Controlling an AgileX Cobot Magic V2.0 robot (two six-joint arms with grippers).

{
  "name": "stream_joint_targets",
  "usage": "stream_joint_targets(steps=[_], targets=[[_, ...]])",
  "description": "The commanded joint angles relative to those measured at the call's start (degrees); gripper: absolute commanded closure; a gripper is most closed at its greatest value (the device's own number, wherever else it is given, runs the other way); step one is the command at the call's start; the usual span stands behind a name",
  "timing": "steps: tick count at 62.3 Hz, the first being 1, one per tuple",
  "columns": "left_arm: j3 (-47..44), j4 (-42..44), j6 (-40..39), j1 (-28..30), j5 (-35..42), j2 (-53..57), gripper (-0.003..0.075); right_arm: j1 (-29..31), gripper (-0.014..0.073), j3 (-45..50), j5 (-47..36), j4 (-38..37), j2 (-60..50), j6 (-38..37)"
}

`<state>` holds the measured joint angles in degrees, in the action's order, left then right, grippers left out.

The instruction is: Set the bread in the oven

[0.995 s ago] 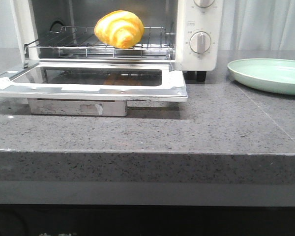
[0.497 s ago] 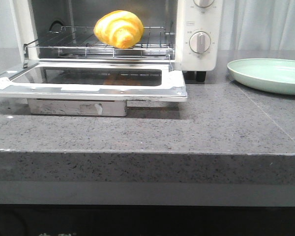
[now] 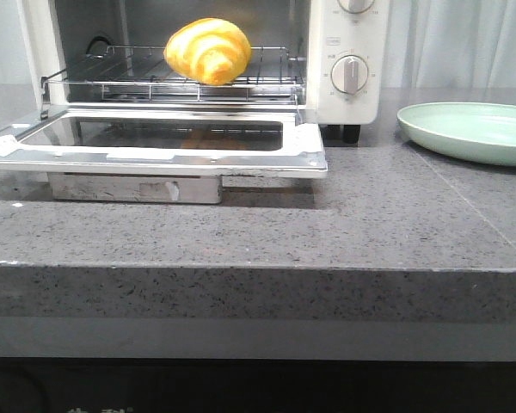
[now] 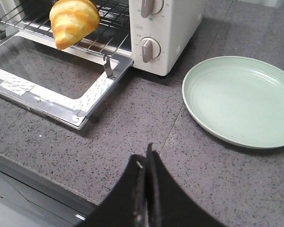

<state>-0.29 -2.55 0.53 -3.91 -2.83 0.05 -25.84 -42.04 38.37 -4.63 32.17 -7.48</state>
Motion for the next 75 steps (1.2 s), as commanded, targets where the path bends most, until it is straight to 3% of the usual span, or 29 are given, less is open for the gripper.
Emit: stream_joint_targets(steps=[1, 67, 75], targets=[[-1.7, 0.9, -0.5, 0.1, 4.9, 1.8, 0.0738, 0.4, 0.0664, -1.5, -4.6, -0.3, 0.1, 0.5], [-1.7, 0.7, 0.1, -2.2, 4.9, 1.8, 0.0738, 0.4, 0.0664, -1.0, -4.9, -0.3, -0.2, 0.5], [-1.7, 0.7, 0.1, -2.2, 4.9, 1.8, 0.0738, 4.1, 0.0664, 3.4, -9.2, 0.9, -5.1, 0.5]])
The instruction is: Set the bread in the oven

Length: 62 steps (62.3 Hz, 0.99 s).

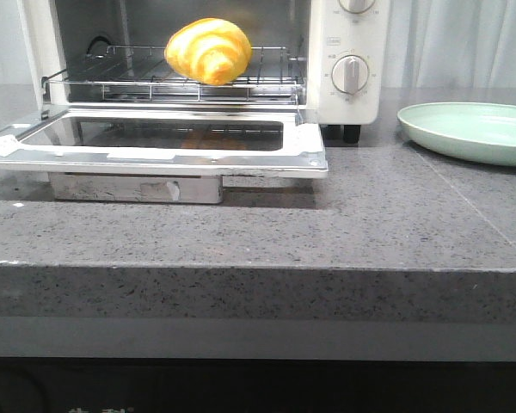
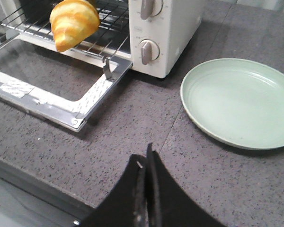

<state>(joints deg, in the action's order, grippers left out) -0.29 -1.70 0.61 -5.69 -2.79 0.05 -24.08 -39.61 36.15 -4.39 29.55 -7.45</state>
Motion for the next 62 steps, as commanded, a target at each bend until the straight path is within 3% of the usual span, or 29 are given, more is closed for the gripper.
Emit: stream_joint_targets(steps=[1, 15, 33, 62], targets=[[-1.7, -0.2, 0.0, -0.4, 4.8, 1.8, 0.0738, 3.5, 0.0664, 2.2, -8.3, 1.0, -3.6, 0.5], [-1.7, -0.2, 0.0, -0.4, 4.8, 1.8, 0.0738, 15.3, 0.0664, 19.6, -24.7, 5.3, -16.5, 0.5], [-1.7, -0.2, 0.0, -0.4, 4.8, 1.8, 0.0738, 20.6, 0.0664, 37.6, -36.9, 7.8, -27.4, 0.5], [-1.7, -0.2, 0.0, -0.4, 4.8, 1.7, 0.0738, 21.5, 0.0664, 41.1, -39.6, 7.8, -31.4, 0.4]])
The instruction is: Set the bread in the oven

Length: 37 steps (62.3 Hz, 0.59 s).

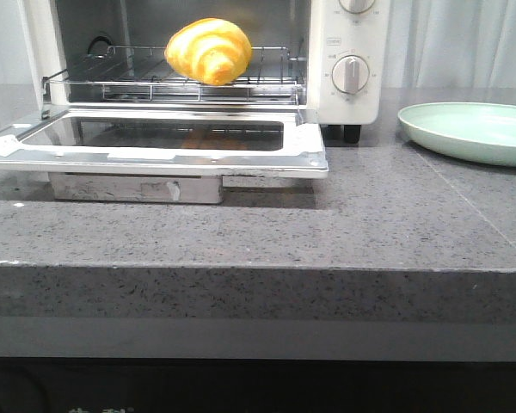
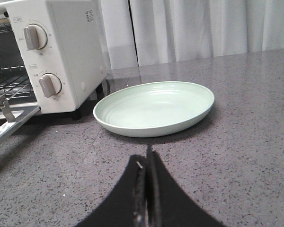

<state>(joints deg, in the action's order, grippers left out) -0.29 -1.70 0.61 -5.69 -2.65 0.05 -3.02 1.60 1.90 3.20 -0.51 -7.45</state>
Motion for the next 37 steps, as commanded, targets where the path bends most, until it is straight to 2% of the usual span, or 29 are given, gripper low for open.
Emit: stream_joint_targets(steps=[1, 24, 37], targets=[[-1.7, -0.2, 0.0, -0.4, 4.7, 1.7, 0.0738, 0.4, 0.0664, -0.1, -5.4, 0.3, -1.3, 0.4], [-1.7, -0.2, 0.0, -0.4, 4.7, 1.7, 0.0738, 0.5, 0.0664, -0.1, -5.6, -0.1, -1.4, 1.1], [-1.7, -0.2, 0.0, -0.4, 4.7, 1.7, 0.0738, 2.8, 0.0664, -0.1, -5.6, -0.1, -1.4, 3.5]])
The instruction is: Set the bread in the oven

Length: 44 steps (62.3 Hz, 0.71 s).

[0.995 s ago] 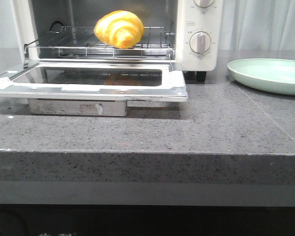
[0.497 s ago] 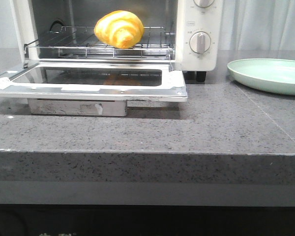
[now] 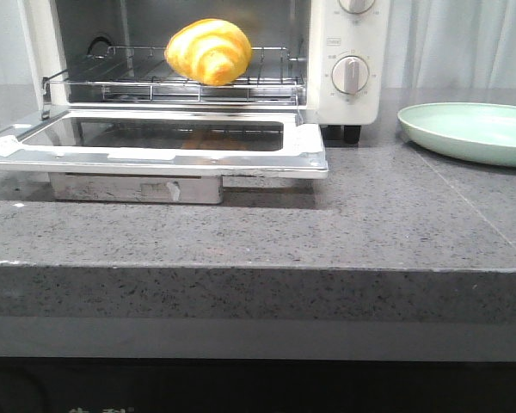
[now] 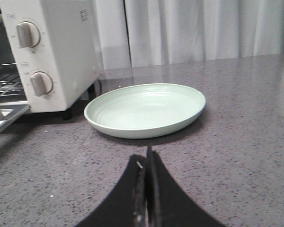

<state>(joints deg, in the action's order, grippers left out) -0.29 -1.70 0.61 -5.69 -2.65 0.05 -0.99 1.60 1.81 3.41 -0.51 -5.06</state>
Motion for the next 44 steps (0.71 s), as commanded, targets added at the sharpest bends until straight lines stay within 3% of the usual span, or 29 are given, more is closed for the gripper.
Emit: stream_joint_targets(steps=[1, 44], targets=[[-1.7, -0.2, 0.0, -0.4, 4.7, 1.7, 0.0738, 0.8, 0.0664, -0.1, -5.5, -0.7, -1.4, 1.3], [-1.7, -0.2, 0.0, -0.4, 4.7, 1.7, 0.0738, 0.8, 0.0664, -0.1, -5.8, -2.3, -1.4, 2.7]])
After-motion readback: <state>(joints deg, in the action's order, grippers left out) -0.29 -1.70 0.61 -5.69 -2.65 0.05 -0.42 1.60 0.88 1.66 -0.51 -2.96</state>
